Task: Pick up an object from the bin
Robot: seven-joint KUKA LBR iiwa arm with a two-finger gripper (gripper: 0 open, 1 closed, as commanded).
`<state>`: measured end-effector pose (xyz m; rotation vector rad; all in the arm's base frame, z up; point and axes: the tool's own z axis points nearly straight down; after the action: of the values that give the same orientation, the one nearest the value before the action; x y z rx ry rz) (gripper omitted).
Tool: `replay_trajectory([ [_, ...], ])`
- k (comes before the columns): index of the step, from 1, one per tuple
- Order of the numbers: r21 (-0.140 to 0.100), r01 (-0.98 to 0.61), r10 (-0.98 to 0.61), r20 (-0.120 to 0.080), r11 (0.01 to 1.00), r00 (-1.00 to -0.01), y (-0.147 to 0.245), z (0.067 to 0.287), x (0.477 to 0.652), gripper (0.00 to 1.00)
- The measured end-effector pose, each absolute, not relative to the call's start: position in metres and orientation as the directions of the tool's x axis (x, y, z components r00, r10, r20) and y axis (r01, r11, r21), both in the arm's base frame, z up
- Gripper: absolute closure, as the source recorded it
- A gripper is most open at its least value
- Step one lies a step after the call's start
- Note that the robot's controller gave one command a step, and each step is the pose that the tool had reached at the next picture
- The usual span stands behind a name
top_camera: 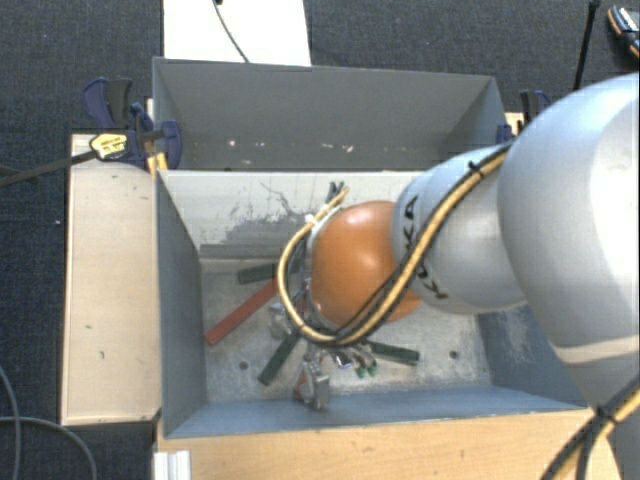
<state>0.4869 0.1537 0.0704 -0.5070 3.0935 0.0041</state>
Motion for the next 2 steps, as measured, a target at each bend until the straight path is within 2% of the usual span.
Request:
replay_trajectory([
  [1, 0.001, -0.302, -0.302, -0.001, 0.953, -0.953, 0.1606, 0.0714, 0.4934, 1.00],
  [2, 0.001, -0.302, -0.302, -0.001, 0.953, -0.953, 0.1606, 0.0714, 0.4934, 1.00],
])
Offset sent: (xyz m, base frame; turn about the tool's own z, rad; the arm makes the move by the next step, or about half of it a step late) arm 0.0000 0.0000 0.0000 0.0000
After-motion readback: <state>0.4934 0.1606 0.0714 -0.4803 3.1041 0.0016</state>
